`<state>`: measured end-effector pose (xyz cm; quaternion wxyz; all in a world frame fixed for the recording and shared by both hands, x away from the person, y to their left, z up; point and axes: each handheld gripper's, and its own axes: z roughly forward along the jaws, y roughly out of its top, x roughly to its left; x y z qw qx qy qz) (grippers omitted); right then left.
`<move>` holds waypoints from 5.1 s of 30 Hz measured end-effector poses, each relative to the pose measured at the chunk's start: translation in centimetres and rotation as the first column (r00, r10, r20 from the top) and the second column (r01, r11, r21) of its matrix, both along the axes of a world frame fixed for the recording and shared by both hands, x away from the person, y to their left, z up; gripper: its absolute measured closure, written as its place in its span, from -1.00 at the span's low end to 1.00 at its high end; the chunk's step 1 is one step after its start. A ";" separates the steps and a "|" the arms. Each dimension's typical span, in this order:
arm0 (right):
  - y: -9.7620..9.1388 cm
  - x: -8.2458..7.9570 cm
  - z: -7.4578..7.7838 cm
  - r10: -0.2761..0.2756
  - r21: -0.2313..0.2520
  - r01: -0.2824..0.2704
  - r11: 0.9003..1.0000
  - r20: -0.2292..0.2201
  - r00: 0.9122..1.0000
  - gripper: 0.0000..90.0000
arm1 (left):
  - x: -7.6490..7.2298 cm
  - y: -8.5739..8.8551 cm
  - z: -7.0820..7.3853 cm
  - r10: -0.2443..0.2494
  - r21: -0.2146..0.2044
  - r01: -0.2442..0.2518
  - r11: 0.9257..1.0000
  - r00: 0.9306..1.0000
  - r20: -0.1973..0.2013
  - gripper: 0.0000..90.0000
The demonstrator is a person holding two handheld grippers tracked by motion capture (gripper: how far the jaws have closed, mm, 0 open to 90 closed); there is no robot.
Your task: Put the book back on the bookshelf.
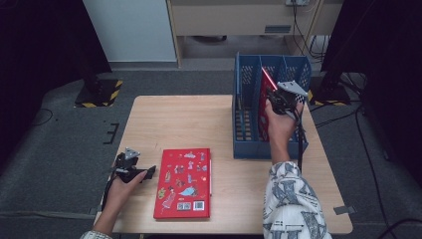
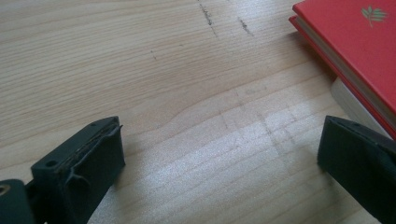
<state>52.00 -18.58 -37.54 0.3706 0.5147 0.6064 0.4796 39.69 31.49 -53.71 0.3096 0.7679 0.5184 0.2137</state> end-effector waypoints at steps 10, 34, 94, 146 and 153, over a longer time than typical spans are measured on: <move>-0.2 -1.2 -0.2 0.012 -0.014 -0.012 1.000 -0.035 0.999 0.73 | 0.0 0.0 0.0 0.000 0.000 0.000 1.000 1.000 0.000 -1.00; 0.7 -1.3 0.5 -0.028 -0.053 0.026 0.998 -0.030 0.999 0.77 | 0.1 -0.1 0.0 -0.001 -0.001 0.001 1.000 1.000 0.000 -1.00; 1.3 -1.9 -0.4 -0.022 -0.109 0.023 0.994 0.005 1.000 -0.08 | 0.0 -0.2 0.0 -0.018 -0.001 0.018 1.000 1.000 0.000 -1.00; 0.5 -4.0 -3.4 0.017 -0.152 -0.032 0.988 -0.100 0.995 0.54 | 0.0 -0.1 0.0 -0.032 -0.002 0.032 0.999 0.999 0.000 -1.00; 0.6 -4.1 -3.2 0.025 -0.137 -0.039 0.990 -0.098 0.995 0.65 | 0.0 -0.2 0.0 -0.033 -0.002 0.033 0.999 0.999 0.000 -1.00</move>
